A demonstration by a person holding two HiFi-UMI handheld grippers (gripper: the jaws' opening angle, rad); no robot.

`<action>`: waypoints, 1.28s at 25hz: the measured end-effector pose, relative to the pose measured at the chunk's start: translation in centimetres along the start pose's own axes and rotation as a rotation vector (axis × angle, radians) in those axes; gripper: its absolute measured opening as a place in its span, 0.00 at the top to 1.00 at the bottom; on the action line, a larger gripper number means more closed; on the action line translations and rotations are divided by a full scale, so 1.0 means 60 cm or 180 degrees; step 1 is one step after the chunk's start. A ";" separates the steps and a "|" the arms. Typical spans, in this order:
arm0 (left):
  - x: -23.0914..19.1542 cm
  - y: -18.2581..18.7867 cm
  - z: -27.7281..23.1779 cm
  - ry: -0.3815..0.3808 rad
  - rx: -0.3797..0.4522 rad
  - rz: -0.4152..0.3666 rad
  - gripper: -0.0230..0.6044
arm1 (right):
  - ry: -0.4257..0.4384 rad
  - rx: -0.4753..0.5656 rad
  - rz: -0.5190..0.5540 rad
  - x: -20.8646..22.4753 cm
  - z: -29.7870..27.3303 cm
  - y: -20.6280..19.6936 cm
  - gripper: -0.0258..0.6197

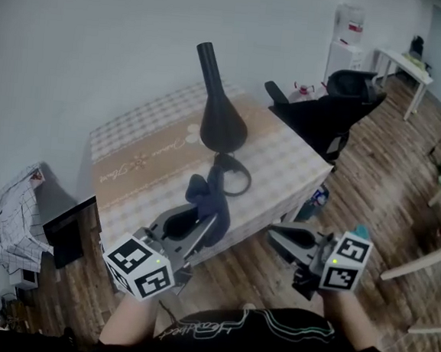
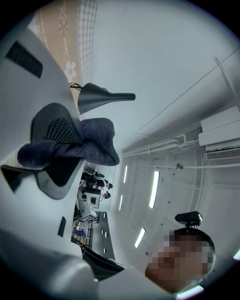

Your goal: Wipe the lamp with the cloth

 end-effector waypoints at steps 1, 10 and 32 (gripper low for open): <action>-0.010 0.004 -0.002 0.0030 0.0020 0.0018 0.85 | 0.0014 -0.0022 0.0006 0.007 -0.003 0.002 0.94; -0.116 0.062 -0.027 0.0319 0.0209 -0.0076 0.85 | 0.0086 -0.0136 -0.0030 0.080 -0.038 0.028 0.94; -0.423 0.283 -0.158 0.0492 0.0479 -0.0711 0.85 | -0.0249 -0.0014 0.0030 0.278 -0.139 0.193 0.94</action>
Point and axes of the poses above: the fingertips, and each gripper's own axes: z backward along the fingers, x to its right, y out of its top, the point moved 9 cm from there along z, backward along the fingers, and after that the axes turned 7 degrees about -x, right-handed, at the moved point
